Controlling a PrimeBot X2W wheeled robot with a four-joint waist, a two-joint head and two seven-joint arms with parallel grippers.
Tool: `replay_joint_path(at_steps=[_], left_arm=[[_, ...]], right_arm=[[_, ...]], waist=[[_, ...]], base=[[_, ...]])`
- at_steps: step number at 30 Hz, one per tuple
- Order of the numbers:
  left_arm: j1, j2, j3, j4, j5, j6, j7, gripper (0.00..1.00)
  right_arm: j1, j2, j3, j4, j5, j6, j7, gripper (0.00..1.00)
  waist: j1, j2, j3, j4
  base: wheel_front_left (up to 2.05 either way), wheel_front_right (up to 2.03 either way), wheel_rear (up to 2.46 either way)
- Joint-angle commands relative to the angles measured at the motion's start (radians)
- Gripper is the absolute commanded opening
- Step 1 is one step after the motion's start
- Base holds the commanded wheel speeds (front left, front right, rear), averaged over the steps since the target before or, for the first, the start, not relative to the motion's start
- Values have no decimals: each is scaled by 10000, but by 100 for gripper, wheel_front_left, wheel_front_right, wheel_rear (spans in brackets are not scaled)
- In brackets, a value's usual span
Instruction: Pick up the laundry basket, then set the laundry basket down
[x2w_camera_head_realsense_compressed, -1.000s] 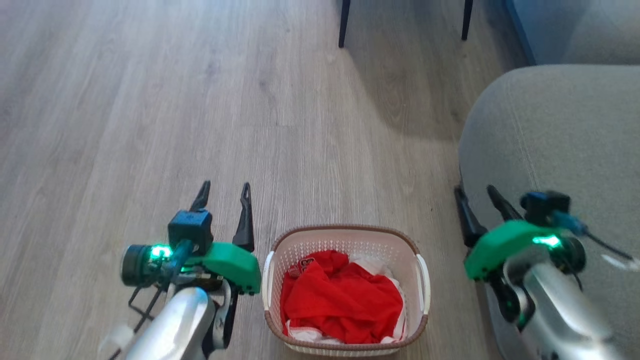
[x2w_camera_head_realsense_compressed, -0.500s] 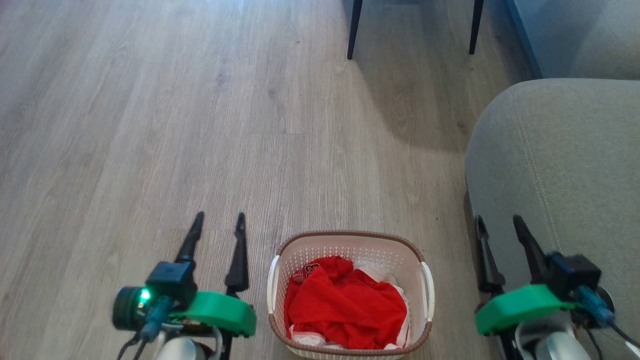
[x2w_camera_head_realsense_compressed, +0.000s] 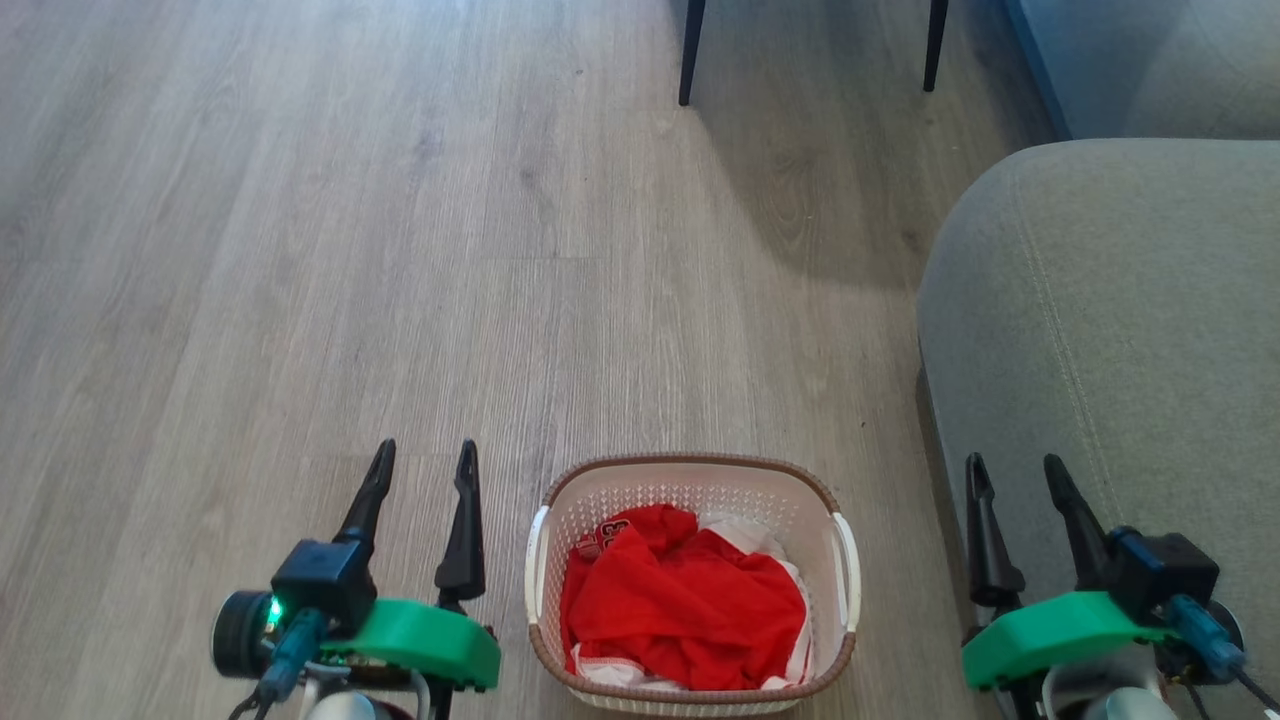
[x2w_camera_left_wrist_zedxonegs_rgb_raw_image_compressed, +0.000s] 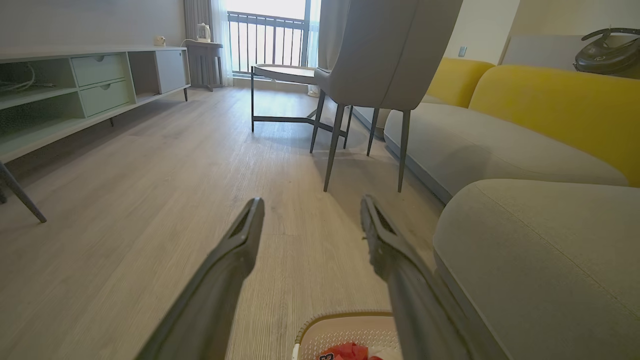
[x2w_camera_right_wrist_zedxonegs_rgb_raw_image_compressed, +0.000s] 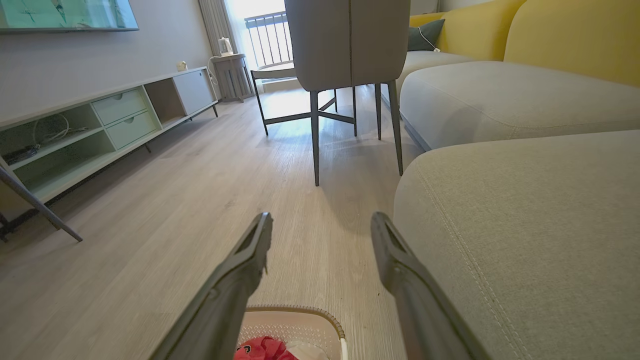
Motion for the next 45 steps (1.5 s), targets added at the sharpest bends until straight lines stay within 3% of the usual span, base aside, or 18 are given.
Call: replay_joint_path(at_steps=[1,45], left_arm=[[-398,-71,366,-398,-4,-13,-53,100],[-489,-74,144,-250,-433,97,-53,100]], right_arm=[[-344,-62,170,-382,56,69,-124,100],[-391,-61,217,-195,173,69,-124,100]], waist=[[1,0,10,-4],[1,0,50,-23]], base=[[0,0,0],[0,0,0]])
